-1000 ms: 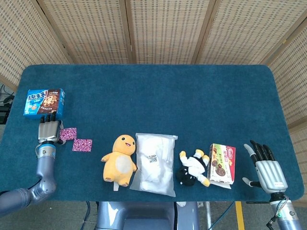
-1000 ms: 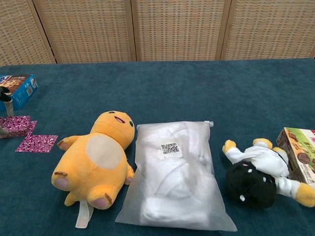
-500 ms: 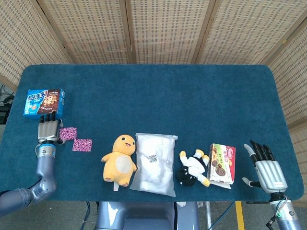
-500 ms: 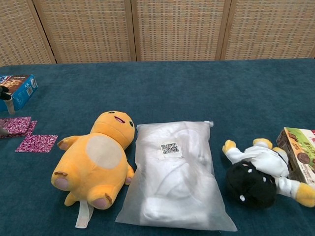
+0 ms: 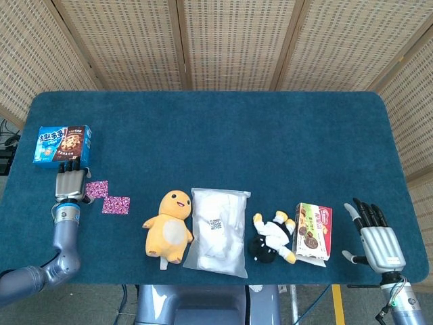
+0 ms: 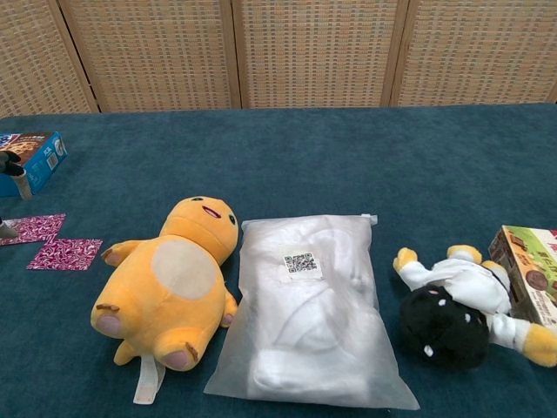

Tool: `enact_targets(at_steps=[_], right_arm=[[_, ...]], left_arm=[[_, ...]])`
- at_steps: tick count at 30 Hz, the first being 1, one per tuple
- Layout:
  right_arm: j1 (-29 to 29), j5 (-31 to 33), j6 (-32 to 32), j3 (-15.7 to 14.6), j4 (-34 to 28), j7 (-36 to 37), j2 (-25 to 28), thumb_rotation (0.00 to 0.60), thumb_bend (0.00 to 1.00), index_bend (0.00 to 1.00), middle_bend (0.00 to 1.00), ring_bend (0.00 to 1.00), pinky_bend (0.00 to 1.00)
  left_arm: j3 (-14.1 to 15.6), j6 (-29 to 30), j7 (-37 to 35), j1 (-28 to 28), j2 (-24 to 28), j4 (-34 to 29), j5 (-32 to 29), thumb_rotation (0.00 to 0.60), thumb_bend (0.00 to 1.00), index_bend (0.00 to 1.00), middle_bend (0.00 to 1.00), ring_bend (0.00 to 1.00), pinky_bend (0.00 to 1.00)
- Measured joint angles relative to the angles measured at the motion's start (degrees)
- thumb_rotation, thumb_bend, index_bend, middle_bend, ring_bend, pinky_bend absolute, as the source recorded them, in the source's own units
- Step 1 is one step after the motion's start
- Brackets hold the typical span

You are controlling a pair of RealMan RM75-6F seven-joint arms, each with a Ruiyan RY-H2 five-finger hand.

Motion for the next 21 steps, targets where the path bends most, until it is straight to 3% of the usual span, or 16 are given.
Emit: enact_targets(at_steps=[9, 21], right_arm=[[-0.05, 0.00, 0.05, -0.02, -0.06, 0.08, 0.06, 0.600, 0.08, 0.00, 0.00, 0.00, 0.00], [-0.17, -0.47, 0.42, -0.14, -0.25, 0.18, 0.16, 0.600, 0.08, 0.00, 0.00, 0.00, 0.00]], left_arm=[[1.38, 1.77, -1.47, 1.02, 1.77, -6.00, 5.38, 0.600, 0.18, 0.33, 0.00, 0.00, 0.00], [6.27, 4.83, -2.03, 3.55, 1.64, -11.16, 12.62, 0.600, 0.18, 0.33, 0.00, 0.00, 0.00]])
